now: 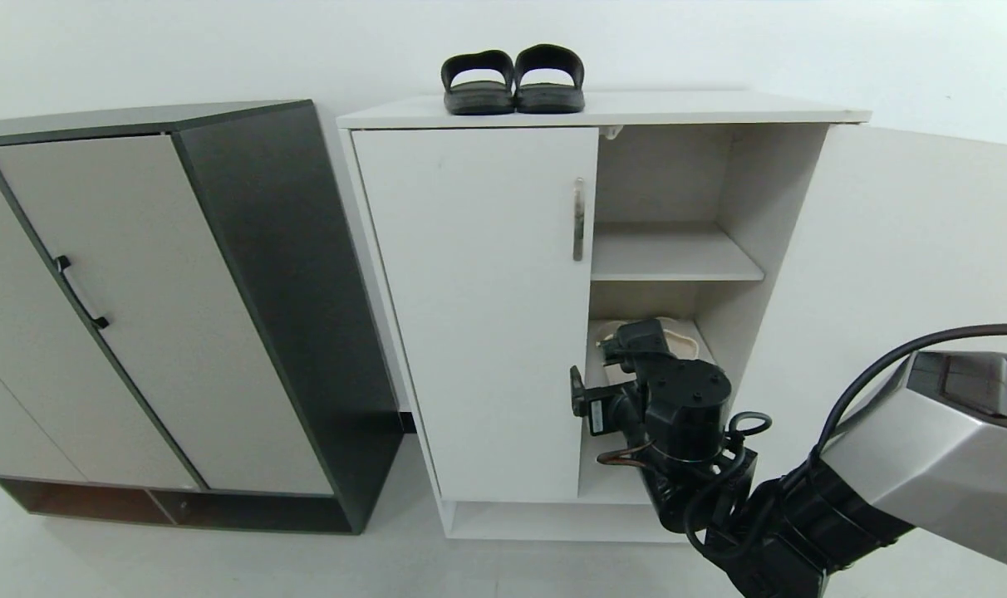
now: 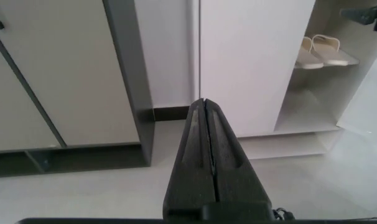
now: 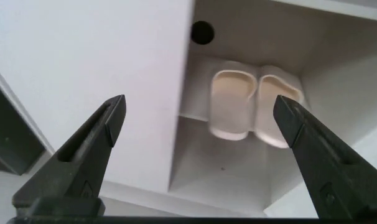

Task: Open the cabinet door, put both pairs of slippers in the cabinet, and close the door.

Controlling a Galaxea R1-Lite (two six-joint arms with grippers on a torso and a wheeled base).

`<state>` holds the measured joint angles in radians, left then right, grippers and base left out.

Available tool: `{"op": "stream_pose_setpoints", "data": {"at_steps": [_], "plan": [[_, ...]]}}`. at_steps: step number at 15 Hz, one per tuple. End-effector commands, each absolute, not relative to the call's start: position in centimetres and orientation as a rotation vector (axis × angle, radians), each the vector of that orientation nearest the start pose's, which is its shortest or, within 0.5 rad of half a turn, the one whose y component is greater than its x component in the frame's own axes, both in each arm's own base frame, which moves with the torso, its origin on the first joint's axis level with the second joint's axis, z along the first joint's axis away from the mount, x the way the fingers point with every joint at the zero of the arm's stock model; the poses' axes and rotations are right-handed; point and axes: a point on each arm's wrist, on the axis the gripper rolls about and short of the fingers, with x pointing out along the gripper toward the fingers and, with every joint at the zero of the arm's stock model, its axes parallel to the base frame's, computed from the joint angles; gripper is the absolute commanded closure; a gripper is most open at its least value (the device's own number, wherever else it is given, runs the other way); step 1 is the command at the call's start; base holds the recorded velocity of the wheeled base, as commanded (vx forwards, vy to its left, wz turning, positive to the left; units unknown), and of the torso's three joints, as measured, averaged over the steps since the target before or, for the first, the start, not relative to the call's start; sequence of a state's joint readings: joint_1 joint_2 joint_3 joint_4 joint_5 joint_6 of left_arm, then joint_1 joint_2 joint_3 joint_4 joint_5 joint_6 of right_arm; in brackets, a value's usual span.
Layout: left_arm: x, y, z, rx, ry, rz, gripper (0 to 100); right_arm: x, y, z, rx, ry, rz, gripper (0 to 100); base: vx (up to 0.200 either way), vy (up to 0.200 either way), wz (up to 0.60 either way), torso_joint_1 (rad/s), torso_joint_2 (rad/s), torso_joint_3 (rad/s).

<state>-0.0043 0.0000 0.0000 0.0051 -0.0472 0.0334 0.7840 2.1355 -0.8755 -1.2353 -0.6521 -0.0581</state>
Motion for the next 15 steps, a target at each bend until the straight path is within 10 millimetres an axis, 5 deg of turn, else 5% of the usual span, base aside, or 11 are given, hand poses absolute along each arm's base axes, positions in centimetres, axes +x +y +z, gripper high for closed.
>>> {"op": "stream_pose_setpoints", "data": {"at_steps": [1,6,15], "plan": [[-2.27,-0.1,7.5,0.034,0.005,-0.052,100,28.15,26.13,10.65,-0.076,0.017,0.132,0,0.0,0.2,0.0,0.007,0.01,0.007],[-2.27,-0.1,7.5,0.034,0.005,-0.052,100,28.31,25.88,10.85,-0.069,0.007,0.126,0,0.0,0.2,0.0,0.002,0.0,0.001],[-2.27,-0.1,7.5,0.032,0.005,-0.052,100,28.25,25.4,10.65,-0.104,-0.021,0.14,0,0.0,0.0,0.0,0.0,0.0,0.0]]}}
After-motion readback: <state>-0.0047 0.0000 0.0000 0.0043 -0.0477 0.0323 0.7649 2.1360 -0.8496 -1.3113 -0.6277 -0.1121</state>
